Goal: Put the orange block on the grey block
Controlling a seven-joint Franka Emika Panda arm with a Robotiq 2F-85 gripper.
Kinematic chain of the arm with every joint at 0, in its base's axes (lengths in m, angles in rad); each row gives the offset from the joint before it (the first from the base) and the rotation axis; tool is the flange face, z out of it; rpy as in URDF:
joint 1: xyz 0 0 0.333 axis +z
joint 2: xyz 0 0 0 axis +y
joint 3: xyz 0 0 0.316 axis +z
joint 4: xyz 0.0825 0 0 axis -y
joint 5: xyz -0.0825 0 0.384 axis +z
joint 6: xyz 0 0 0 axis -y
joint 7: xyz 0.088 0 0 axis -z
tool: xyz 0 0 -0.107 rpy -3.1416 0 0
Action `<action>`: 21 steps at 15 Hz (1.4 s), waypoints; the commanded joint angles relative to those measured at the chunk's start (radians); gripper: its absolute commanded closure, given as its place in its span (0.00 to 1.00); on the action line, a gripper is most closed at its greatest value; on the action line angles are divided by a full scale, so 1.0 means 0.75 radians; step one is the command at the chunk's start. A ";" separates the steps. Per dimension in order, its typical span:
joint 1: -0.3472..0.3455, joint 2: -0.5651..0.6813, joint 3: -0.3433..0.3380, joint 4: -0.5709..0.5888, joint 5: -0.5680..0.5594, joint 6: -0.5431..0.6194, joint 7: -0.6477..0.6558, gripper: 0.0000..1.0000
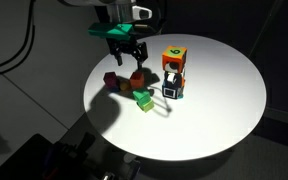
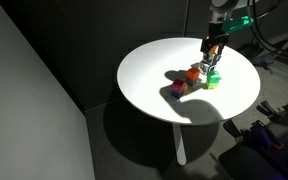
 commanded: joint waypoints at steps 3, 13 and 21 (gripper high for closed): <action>-0.003 -0.137 -0.013 -0.118 -0.029 -0.037 0.034 0.00; -0.014 -0.342 -0.019 -0.266 -0.029 -0.137 0.019 0.00; -0.033 -0.537 -0.022 -0.399 0.004 -0.088 -0.016 0.00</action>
